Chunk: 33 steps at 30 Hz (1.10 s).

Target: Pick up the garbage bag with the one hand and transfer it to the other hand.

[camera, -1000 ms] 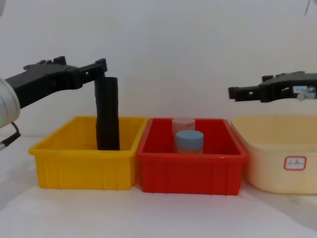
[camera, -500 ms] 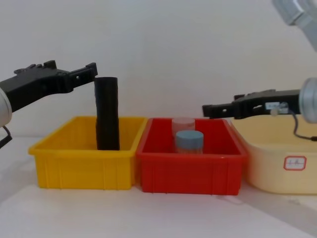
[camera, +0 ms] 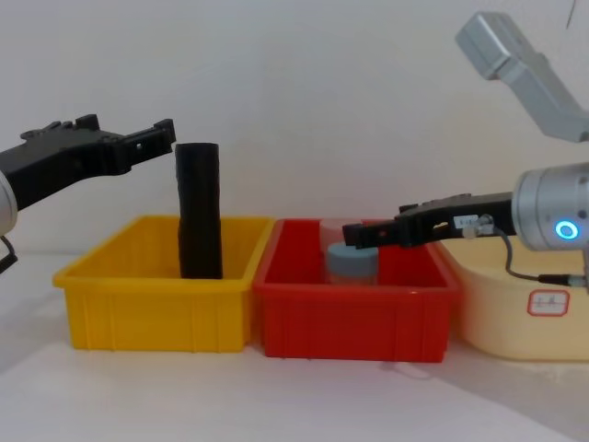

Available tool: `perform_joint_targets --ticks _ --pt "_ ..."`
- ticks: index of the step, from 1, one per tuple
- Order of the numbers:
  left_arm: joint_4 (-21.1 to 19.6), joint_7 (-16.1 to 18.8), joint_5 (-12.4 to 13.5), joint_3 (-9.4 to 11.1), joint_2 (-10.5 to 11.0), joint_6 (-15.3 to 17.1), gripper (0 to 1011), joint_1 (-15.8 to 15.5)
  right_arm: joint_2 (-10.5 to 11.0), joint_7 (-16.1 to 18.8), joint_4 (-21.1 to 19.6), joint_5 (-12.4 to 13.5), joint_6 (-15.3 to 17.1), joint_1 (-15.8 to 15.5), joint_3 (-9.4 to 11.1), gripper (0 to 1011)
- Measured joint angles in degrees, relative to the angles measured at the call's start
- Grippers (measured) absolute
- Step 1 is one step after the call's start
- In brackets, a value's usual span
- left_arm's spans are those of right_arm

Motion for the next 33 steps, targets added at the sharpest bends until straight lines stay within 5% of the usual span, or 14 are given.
perform_joint_targets --ticks 33 --pt "0.10 0.09 0.03 -0.11 0.01 0.00 1002 0.02 -3.54 0.52 10.44 -2.40 -2.32 4.26 -2.25 1001"
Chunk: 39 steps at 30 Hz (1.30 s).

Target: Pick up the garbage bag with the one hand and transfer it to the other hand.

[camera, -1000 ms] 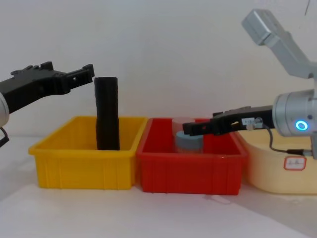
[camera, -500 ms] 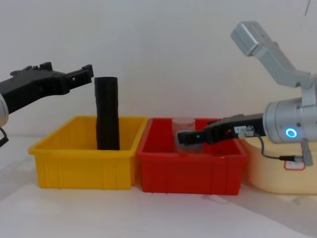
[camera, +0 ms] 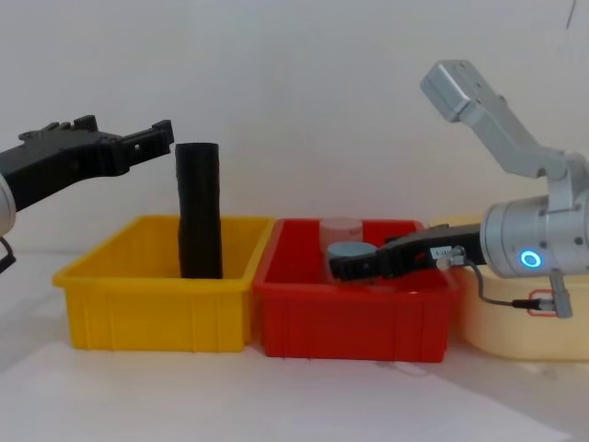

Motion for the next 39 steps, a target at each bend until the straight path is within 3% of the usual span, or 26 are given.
perform_joint_targets --ticks 6,18,28,39 --pt "0.00 0.00 0.00 0.01 0.00 0.00 1002 0.00 -0.52 -0.02 1.28 -0.23 -0.70 0.48 0.23 947" --pt "-0.01 0.00 0.00 0.00 0.00 0.00 1001 0.00 -1.26 0.25 2.15 -0.10 -1.17 0.81 1.00 636" --pt "-0.01 0.00 0.00 0.00 0.00 0.00 1002 -0.01 -0.88 -0.04 0.45 0.47 -1.09 0.56 1.80 636" --pt "-0.01 0.00 0.00 0.01 0.00 0.00 1002 0.00 1.03 -1.85 -4.75 1.02 -1.05 -0.28 3.92 636"
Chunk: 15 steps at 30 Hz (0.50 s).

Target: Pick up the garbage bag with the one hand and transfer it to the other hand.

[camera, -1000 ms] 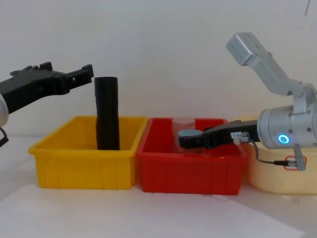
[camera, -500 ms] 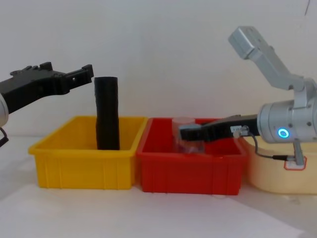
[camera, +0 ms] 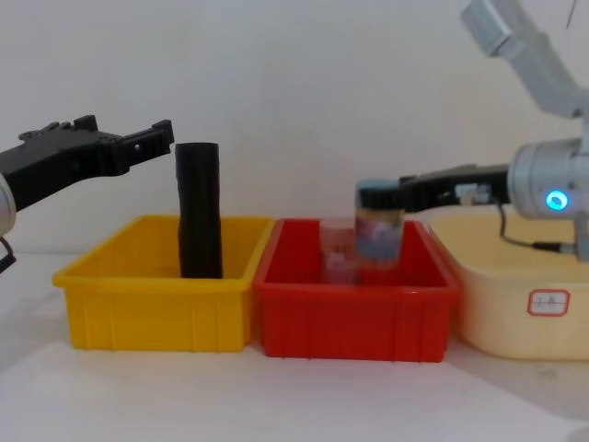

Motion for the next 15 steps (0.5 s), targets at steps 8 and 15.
perform_joint_targets --ticks 8,15 --pt "0.00 0.00 0.00 0.00 0.00 0.00 1002 0.00 1.84 -2.12 -3.82 0.04 0.22 -1.04 2.49 636" --pt "0.00 0.00 0.00 0.00 0.00 0.00 1002 0.00 3.80 -4.56 -6.79 -0.10 0.62 -2.31 5.31 636"
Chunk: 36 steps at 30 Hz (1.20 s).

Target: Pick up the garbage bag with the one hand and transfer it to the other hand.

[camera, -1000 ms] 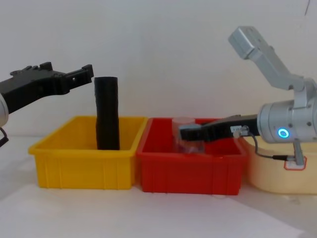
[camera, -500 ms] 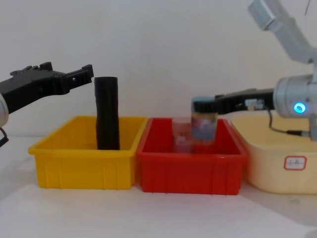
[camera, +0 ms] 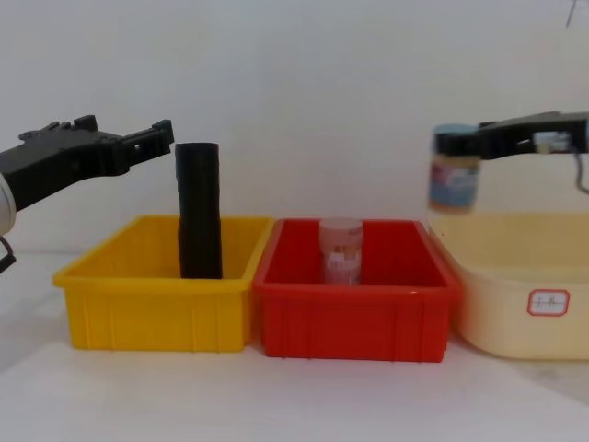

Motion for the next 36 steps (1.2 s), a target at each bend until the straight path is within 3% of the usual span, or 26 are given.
perform_joint_targets --ticks 13,17,22,23,27,36 --pt "0.00 0.00 0.00 0.00 0.00 0.00 1002 0.00 2.94 -4.01 -2.05 -0.31 1.85 -3.91 4.88 643" --pt "0.00 0.00 0.00 0.00 0.00 0.00 1001 0.00 3.55 -4.47 -2.31 -0.24 2.34 -5.52 6.02 787" --pt "0.00 0.00 0.00 0.00 0.00 0.00 1001 0.00 4.00 -4.41 -3.03 0.23 2.54 -7.09 6.95 894" --pt "0.00 0.00 0.00 0.00 0.00 0.00 1002 0.00 4.15 -4.30 -3.38 0.44 2.54 -7.63 7.28 957" --pt "0.00 0.00 0.00 0.00 0.00 0.00 1002 0.00 4.45 -3.79 -4.48 0.92 2.47 -8.75 7.95 1001" --pt "0.00 0.00 0.00 0.00 0.00 0.00 1002 0.00 5.26 -2.10 -8.65 2.57 1.58 -11.47 9.26 1001"
